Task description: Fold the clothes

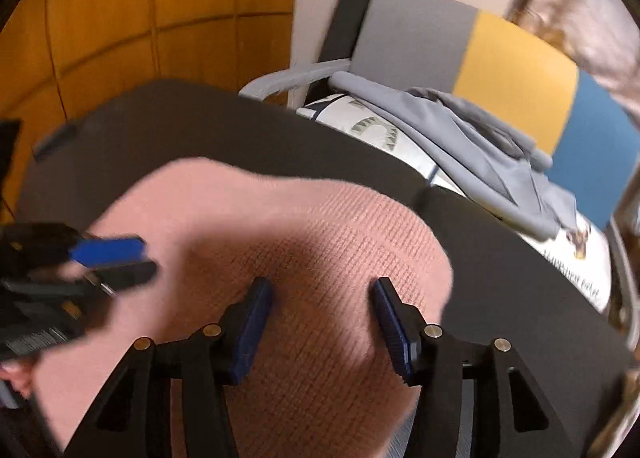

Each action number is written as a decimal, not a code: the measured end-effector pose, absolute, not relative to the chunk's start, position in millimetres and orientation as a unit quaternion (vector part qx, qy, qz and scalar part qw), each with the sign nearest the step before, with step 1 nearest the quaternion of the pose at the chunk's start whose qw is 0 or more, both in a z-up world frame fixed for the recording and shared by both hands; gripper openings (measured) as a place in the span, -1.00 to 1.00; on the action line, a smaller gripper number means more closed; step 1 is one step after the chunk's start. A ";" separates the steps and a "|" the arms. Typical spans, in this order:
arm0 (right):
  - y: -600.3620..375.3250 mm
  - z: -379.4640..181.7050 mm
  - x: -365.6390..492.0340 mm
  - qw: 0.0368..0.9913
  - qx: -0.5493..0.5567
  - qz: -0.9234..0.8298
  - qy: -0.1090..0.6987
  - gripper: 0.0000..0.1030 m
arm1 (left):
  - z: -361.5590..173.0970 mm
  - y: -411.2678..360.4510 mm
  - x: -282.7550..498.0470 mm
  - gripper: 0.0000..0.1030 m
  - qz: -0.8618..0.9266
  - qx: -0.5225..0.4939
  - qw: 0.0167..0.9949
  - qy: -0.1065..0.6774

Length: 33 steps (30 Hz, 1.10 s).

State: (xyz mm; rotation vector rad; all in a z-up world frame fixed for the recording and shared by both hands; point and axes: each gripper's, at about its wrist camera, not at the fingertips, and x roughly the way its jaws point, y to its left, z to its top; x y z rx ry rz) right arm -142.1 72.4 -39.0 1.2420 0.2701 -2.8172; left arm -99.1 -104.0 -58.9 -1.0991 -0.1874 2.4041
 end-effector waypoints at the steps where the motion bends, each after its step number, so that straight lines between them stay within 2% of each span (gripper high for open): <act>1: 65.6 -47.0 -147.3 0.028 0.395 -0.913 0.093 0.11 | -62.6 -113.7 -99.0 -0.56 0.873 -0.404 0.255 -0.100; 4: 61.3 -53.3 -147.8 0.027 0.380 -0.921 0.077 0.15 | -66.6 -136.1 -99.2 -0.57 0.843 -0.419 0.291 -0.173; 7: 66.5 -39.6 -145.4 0.035 0.386 -0.919 0.073 0.17 | -60.5 -151.2 -105.6 -0.57 0.850 -0.404 0.278 -0.191; 9: 67.8 -23.8 -138.6 0.047 0.373 -0.925 0.059 0.17 | -62.0 -147.7 -111.1 -0.57 0.865 -0.414 0.247 -0.137; 10: 67.3 -14.3 -133.5 0.055 0.357 -0.931 0.047 0.17 | -67.1 -145.2 -115.8 -0.35 0.869 -0.424 0.231 -0.110; 11: 66.9 -4.8 -128.5 0.063 0.341 -0.937 0.035 0.17 | -75.6 -146.7 -119.5 -0.24 0.861 -0.435 0.237 -0.114; 15: 39.2 -32.9 -160.4 0.075 0.407 -0.907 0.082 0.17 | -88.5 -186.4 -123.6 -0.29 0.819 -0.444 0.261 -0.254; 17: 26.6 -54.1 -177.0 0.068 0.427 -0.896 0.102 0.31 | -86.9 -215.9 -120.2 -0.35 0.814 -0.428 0.230 -0.317; 18: 18.0 -58.8 -180.7 0.063 0.420 -0.897 0.123 0.33 | -84.9 -225.4 -118.2 -0.35 0.819 -0.423 0.217 -0.320; 20: 12.7 -51.3 -178.7 0.058 0.415 -0.898 0.133 0.32 | -72.2 -236.5 -104.4 -0.35 0.842 -0.398 0.206 -0.300; 23: 21.7 -19.5 -134.6 0.088 0.353 -0.930 0.052 0.29 | -46.0 -230.7 -73.5 -0.35 0.864 -0.357 0.241 -0.261; 28: 32.7 -12.4 -57.8 0.070 0.323 -0.944 -0.011 0.29 | -18.2 -158.0 -34.9 -0.31 0.865 -0.338 0.346 -0.136; 30: 34.6 -16.0 -39.0 0.075 0.328 -0.941 -0.027 0.28 | -24.8 -127.9 -33.4 -0.31 0.870 -0.350 0.342 -0.065; 32: 29.5 -26.5 -32.2 0.082 0.343 -0.936 -0.011 0.11 | -39.8 -115.2 -37.2 -0.36 0.884 -0.361 0.296 0.009; 33: 23.9 -32.8 -30.3 0.075 0.352 -0.933 0.004 0.07 | -46.8 -119.1 -40.6 -0.41 0.885 -0.361 0.295 0.007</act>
